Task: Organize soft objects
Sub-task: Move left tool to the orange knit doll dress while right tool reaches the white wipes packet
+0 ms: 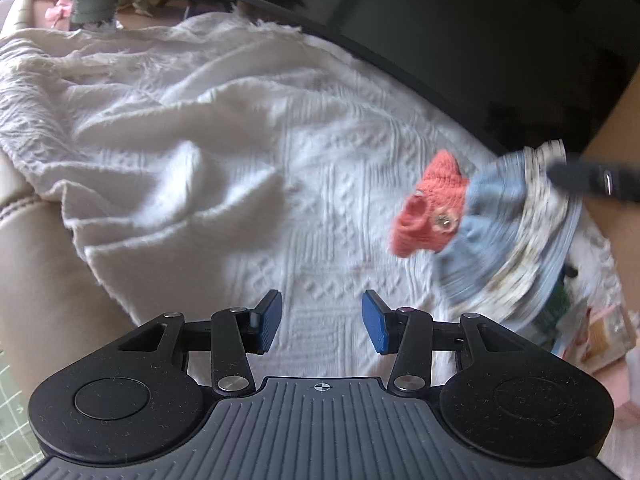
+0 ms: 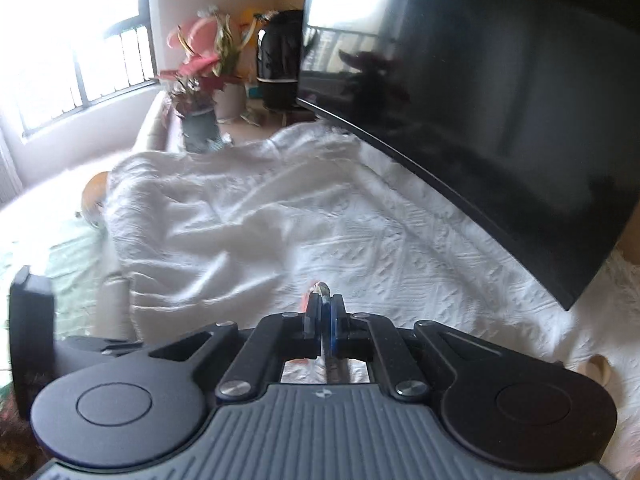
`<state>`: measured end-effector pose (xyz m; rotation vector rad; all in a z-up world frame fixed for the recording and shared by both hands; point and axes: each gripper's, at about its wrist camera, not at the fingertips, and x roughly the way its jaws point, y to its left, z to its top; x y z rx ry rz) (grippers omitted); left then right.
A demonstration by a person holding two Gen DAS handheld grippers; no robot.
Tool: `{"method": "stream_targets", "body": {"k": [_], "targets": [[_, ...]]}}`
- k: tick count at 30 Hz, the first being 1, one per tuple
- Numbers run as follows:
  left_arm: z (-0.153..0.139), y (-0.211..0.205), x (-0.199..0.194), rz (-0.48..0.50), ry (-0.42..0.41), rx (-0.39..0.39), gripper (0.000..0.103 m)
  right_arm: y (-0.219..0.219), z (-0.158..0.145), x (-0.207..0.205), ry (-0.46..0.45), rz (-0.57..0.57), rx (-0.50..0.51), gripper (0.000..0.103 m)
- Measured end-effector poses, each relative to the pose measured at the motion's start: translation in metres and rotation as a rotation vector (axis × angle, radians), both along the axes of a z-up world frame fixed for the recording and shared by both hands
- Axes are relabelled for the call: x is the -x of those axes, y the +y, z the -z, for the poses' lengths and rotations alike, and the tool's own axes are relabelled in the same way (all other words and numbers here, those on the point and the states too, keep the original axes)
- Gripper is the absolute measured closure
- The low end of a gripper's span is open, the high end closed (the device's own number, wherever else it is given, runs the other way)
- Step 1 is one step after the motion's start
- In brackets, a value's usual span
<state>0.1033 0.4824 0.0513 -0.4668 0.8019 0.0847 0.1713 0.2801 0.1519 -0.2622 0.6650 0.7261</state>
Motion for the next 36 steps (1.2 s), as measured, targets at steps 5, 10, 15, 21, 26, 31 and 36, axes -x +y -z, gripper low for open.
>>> {"method": "stream_targets", "body": {"k": [5,10,15,21,26,31,36], "targets": [[0.008,0.017,-0.008,-0.022,0.006,0.128,0.054,-0.013,0.047,0.019,0.079,-0.008,0.073,0.097],[0.025,0.007,-0.02,-0.01,0.075,0.224,0.054,-0.023,0.083,0.062,0.038,-0.029,0.172,0.063],[0.036,-0.008,-0.038,-0.058,0.087,0.27,0.055,-0.046,0.096,0.095,0.001,-0.02,0.225,0.056],[0.04,-0.025,-0.063,-0.107,0.043,0.331,0.055,-0.081,0.108,0.103,0.027,0.109,0.252,0.055],[0.028,-0.06,-0.083,-0.015,-0.026,0.217,0.054,-0.11,0.117,0.113,0.026,0.209,0.296,0.05],[0.024,-0.11,-0.09,0.175,-0.023,-0.144,0.052,-0.13,0.123,0.123,-0.028,0.285,0.325,0.046],[0.037,-0.099,-0.083,0.172,-0.02,-0.094,0.05,-0.14,0.121,0.115,-0.057,0.308,0.301,0.043]]}}
